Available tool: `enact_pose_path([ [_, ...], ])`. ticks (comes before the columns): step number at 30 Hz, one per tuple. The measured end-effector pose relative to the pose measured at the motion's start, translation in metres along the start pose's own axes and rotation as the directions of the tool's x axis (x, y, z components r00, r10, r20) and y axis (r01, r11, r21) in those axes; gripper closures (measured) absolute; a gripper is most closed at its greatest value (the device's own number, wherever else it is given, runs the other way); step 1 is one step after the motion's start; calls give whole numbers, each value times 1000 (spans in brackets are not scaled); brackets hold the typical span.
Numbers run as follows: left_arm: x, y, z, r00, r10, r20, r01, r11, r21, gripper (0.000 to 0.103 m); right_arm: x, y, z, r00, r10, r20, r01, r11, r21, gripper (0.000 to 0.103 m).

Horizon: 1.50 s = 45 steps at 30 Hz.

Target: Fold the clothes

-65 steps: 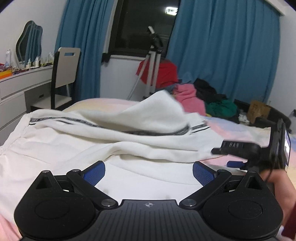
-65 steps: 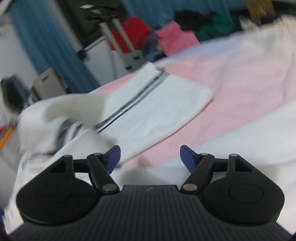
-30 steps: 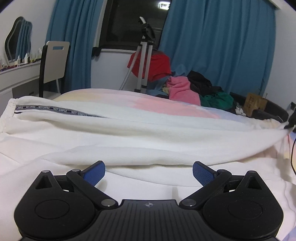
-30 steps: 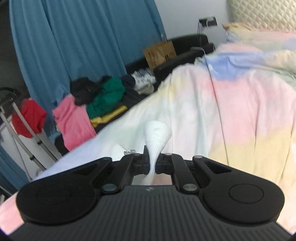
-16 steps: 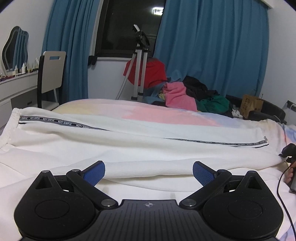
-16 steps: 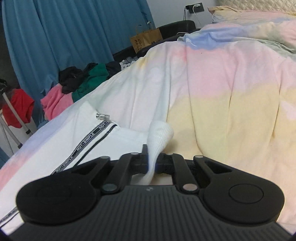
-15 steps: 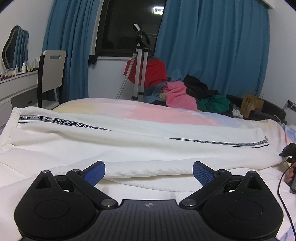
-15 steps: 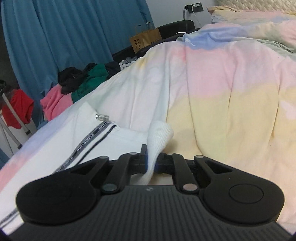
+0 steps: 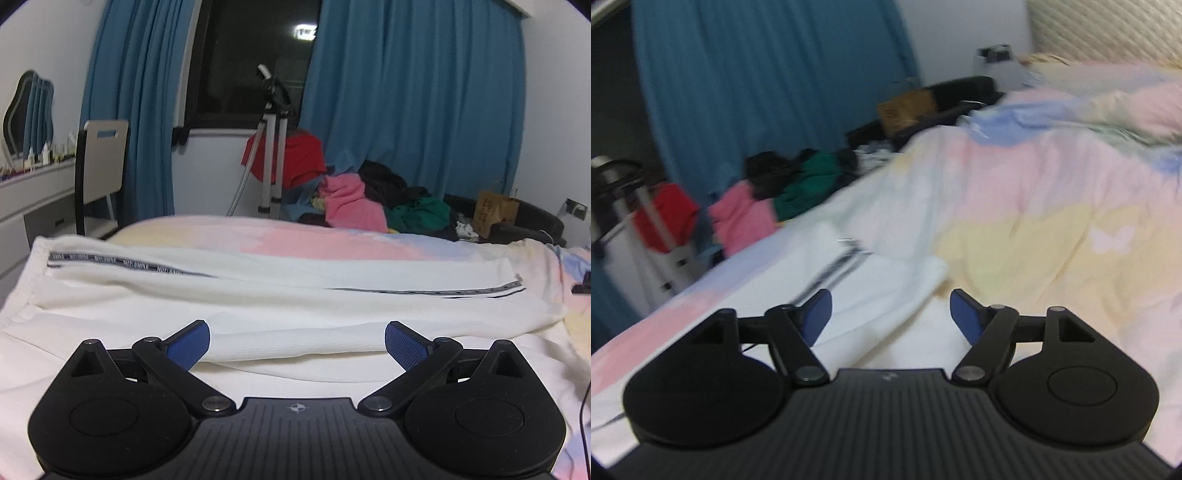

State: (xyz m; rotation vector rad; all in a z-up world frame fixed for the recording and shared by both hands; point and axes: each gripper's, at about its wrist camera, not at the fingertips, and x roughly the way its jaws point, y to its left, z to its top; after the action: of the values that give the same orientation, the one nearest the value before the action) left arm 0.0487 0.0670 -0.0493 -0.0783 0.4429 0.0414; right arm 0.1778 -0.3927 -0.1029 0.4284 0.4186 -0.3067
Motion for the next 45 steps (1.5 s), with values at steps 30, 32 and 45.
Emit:
enact_pose_path([
  [30,-80,11,7,990,105,-95,-107,994,-18,1,-163,90,-55,928,365,-75,-368,868,-334,15],
  [32,-83,26,8,985,129,-114,-137,988,-66,1,-160,89,-54,927,368,-79,-372,866,-335,15],
  [45,-106,191,-24,890,130,-438,-419,615,-668,3,-153,78,-48,933,348,-86,-358,890,-282,15],
])
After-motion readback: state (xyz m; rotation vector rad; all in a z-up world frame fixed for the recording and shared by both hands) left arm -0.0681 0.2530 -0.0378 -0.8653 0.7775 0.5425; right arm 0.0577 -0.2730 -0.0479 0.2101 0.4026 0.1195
